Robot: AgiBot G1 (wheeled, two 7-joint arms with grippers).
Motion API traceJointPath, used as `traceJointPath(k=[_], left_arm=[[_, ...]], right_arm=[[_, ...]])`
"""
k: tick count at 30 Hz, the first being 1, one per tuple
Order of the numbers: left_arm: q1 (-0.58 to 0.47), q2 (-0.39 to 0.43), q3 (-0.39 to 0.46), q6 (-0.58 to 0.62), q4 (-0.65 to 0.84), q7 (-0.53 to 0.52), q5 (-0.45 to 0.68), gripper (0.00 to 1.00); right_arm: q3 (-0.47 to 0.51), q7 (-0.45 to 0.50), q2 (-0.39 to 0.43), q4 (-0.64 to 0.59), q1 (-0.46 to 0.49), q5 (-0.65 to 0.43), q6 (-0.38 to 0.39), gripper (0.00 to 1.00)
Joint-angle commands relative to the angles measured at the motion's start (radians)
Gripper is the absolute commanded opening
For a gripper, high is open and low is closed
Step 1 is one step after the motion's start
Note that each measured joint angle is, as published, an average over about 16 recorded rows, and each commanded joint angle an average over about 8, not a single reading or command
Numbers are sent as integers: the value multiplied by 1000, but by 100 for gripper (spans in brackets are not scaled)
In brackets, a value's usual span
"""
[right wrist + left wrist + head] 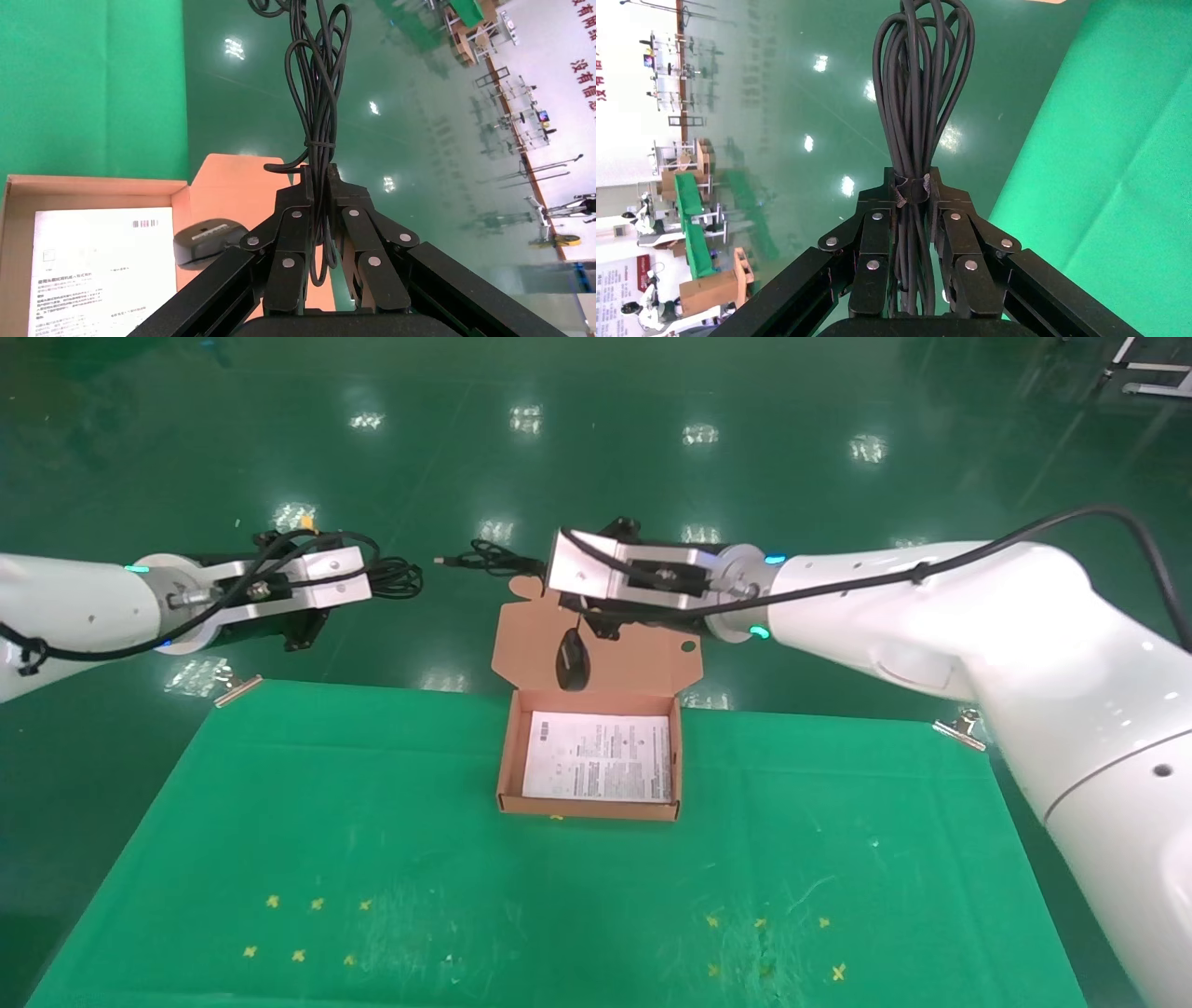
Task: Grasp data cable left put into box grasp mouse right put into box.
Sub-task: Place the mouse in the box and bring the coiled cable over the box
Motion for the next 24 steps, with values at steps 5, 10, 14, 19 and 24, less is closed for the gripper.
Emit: traceJointPath(k=[5,10,14,19,24], left_arm=[[8,-5,-1,10,-24,-22,15,0],[10,-6,-1,12,-31,-28,20,0],[10,-6,-1,13,-34,-31,22,0],[11,-6,-1,14,-35,-33,24,0],[11,-7,-2,15,-36,-33,24,0]], right_arm=[[-81,-4,-3,-7,-21,71,37,0],[-151,-2,-4,3,-52,139,63,0],[-211,5,-5,21,-73,187,88,0],[-281,37,-5,33,-98,247,133,0],[-335,86,-4,9,-121,303,177,0]])
